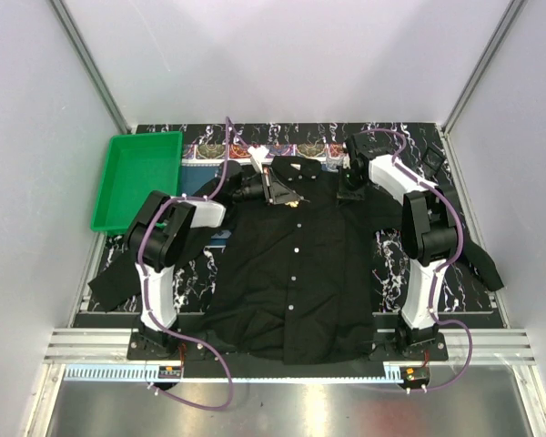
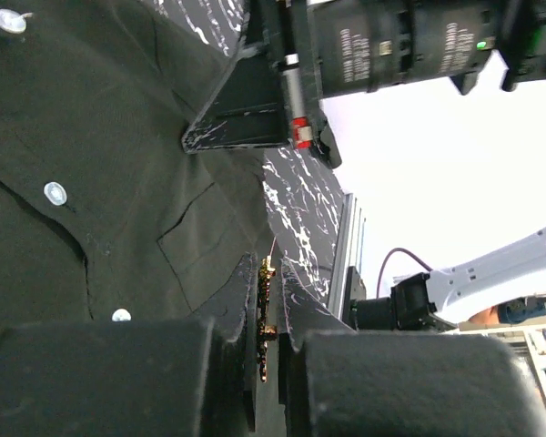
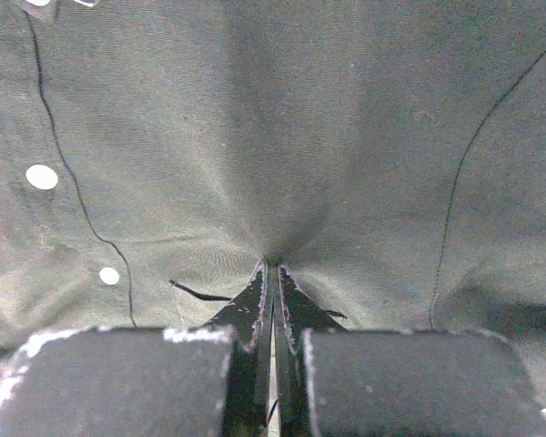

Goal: Pin the brooch onto the clothing
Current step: Pin the brooch to the clothes.

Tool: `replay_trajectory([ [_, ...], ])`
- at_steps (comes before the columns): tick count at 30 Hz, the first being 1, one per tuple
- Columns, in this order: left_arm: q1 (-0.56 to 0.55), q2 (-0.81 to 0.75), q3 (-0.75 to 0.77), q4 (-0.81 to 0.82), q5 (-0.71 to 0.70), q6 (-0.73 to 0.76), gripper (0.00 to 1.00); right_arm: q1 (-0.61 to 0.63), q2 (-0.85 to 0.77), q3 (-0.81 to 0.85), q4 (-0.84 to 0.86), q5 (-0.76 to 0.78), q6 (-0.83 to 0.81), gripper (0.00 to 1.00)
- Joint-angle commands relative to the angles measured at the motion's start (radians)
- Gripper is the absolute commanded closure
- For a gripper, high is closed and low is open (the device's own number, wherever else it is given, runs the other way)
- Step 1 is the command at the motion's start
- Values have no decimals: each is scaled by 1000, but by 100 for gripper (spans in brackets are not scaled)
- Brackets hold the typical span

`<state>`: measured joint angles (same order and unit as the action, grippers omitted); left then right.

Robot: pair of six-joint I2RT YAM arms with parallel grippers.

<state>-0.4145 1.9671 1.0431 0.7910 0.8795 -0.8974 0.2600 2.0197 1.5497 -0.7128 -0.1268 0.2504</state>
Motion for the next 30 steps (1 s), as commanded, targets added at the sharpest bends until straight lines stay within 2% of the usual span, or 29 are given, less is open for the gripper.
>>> replay_trajectory([
  [1, -46, 85, 83, 151, -88, -104, 100, -40, -53, -16, 61, -91, -3, 100],
  [7, -79, 208, 149, 234, -149, -228, 100, -62, -50, -59, 107, -200, -3, 100],
  [15, -124, 303, 212, 244, -206, -282, 100, -90, -50, -88, 128, -251, 21, 100],
  [30, -136, 424, 316, 251, -267, -351, 100, -113, -62, -125, 161, -290, 4, 100],
])
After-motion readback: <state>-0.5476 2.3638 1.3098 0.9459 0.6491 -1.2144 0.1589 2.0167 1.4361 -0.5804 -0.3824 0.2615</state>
